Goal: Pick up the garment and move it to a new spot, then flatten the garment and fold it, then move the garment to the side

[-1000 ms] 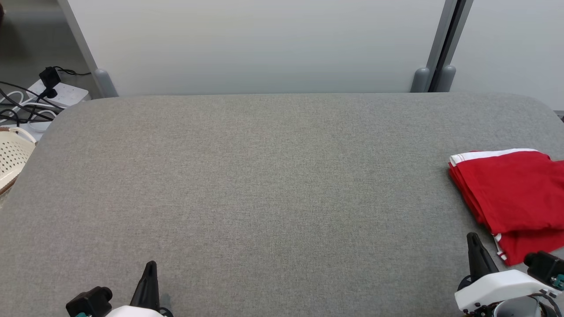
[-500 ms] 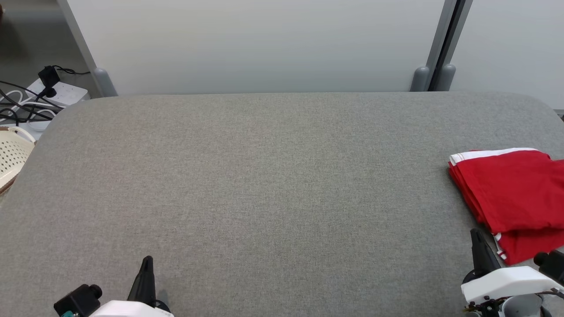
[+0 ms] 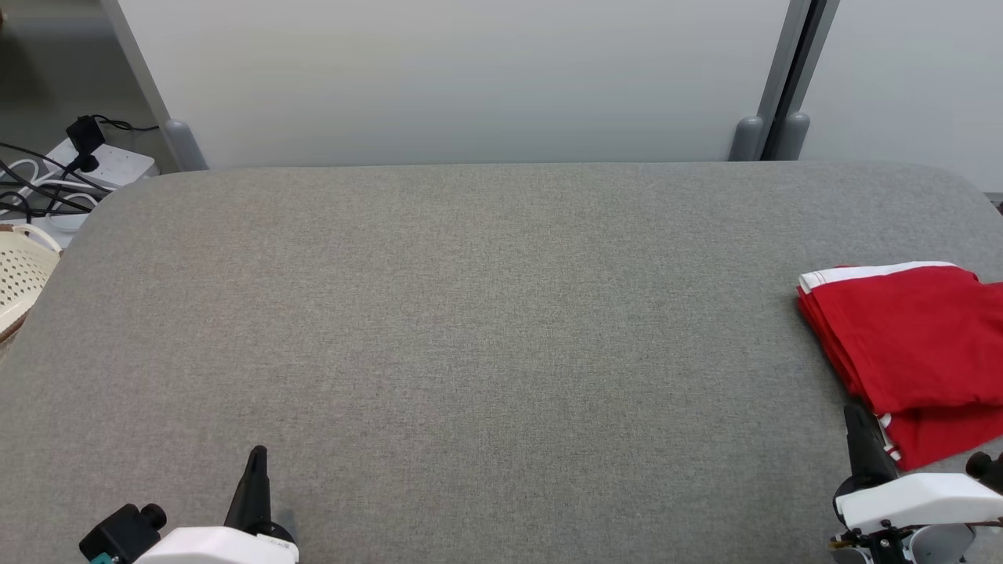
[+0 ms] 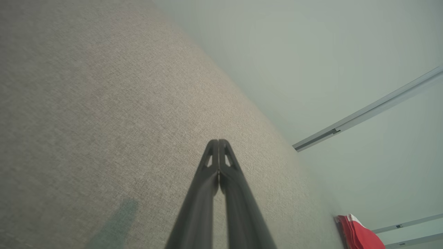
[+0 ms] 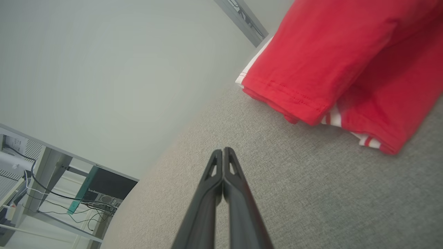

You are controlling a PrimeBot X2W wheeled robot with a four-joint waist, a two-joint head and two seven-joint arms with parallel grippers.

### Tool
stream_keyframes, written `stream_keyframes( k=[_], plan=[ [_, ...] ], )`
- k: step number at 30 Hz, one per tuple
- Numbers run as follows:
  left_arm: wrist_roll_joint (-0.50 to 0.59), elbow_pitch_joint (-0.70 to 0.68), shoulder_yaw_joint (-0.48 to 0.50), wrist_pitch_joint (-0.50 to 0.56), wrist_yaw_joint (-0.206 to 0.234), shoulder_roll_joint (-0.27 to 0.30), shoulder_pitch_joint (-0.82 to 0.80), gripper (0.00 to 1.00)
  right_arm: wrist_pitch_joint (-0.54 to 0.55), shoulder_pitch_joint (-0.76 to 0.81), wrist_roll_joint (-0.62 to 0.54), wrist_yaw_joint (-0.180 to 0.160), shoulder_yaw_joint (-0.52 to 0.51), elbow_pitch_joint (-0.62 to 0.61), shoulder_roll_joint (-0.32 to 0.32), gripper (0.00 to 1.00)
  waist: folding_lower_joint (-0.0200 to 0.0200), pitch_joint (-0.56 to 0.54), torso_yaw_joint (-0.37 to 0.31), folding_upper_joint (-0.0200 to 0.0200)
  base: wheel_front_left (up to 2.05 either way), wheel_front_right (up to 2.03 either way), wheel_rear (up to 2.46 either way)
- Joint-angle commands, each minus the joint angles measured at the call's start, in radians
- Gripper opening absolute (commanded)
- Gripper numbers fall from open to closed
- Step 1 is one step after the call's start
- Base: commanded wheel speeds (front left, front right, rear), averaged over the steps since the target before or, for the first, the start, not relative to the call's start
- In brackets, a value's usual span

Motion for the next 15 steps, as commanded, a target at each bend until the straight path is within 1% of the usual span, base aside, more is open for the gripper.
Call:
stream_keyframes(
  k=[1, 15],
  plan=[
    [-0.03, -0.032, 0.022, 0.005, -0.01, 0.016, -0.054, 0.0, 0.01, -0.019, 0.029, 0.002, 0.005, -0.035, -0.007, 0.0, -0.0001, 0.0, 0.0, -0.0001, 0.0, 0.0, 0.0],
    [-0.192, -0.052, 0.034, 0.047, -0.02, 0.019, -0.064, 0.0, 0.05, -0.012, 0.184, 0.003, -0.01, -0.071, -0.004, 0.0, -0.0001, 0.003, -0.001, -0.0001, 0.0, 0.0, 0.0]
  ],
)
